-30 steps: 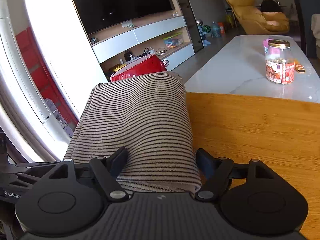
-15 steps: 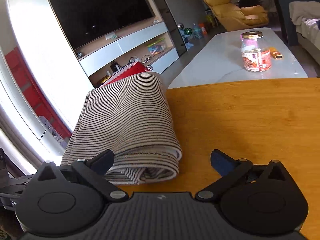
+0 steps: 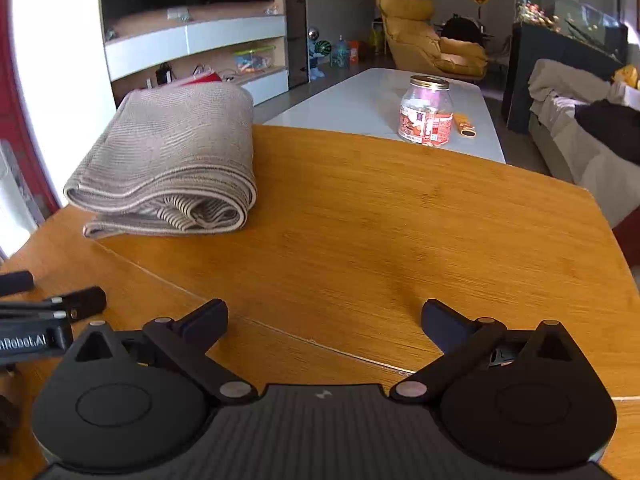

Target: Fold clothes

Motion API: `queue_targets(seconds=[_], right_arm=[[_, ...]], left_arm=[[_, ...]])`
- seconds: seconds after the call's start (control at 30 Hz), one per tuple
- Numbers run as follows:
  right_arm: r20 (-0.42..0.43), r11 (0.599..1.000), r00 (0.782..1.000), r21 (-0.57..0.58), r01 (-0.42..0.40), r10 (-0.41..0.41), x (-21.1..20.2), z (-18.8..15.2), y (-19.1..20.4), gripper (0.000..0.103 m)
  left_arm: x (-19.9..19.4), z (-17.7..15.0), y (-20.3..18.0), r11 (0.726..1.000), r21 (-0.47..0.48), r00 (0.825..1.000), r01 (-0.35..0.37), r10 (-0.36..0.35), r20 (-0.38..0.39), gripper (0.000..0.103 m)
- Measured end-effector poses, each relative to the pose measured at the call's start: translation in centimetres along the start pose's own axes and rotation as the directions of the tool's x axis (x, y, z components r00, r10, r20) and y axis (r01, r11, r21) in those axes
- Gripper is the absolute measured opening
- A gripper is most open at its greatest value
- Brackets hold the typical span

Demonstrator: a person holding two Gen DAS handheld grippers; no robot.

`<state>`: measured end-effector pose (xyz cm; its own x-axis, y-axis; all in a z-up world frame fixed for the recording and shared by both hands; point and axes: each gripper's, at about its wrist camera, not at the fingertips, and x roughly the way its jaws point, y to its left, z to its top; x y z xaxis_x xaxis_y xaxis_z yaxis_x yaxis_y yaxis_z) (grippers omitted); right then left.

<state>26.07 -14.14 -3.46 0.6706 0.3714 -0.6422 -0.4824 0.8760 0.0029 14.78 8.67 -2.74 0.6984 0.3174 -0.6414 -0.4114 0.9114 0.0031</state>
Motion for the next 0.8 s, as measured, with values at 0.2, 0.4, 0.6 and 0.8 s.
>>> queue_targets(seconds=[0.2, 0.4, 0.6, 0.8], right_arm=[[0.014, 0.995, 0.999, -0.091, -0.035, 0.036, 0.8, 0.7, -0.6, 0.103], [0.001, 0.998, 0.999, 0.039, 0.04, -0.04, 1.3, 1.0, -3.2, 0.103], [0.001, 0.998, 0.999, 0.045, 0.05, -0.05, 1.5, 0.9, -3.4, 0.103], [0.001, 0.998, 0.999, 0.044, 0.051, -0.051, 1.5, 1.0, -3.3, 0.103]], left_arm=[[1.4, 1.1, -0.9, 0.997, -0.044, 0.998, -0.06, 0.06, -0.003, 0.103], [1.7, 1.2, -1.2, 0.994, -0.065, 0.996, -0.085, 0.085, -0.005, 0.103], [1.5, 1.1, -1.1, 0.994, -0.065, 0.996, -0.084, 0.084, -0.005, 0.103], [1.6, 1.2, -1.1, 0.994, -0.065, 0.996, -0.084, 0.084, -0.004, 0.103]])
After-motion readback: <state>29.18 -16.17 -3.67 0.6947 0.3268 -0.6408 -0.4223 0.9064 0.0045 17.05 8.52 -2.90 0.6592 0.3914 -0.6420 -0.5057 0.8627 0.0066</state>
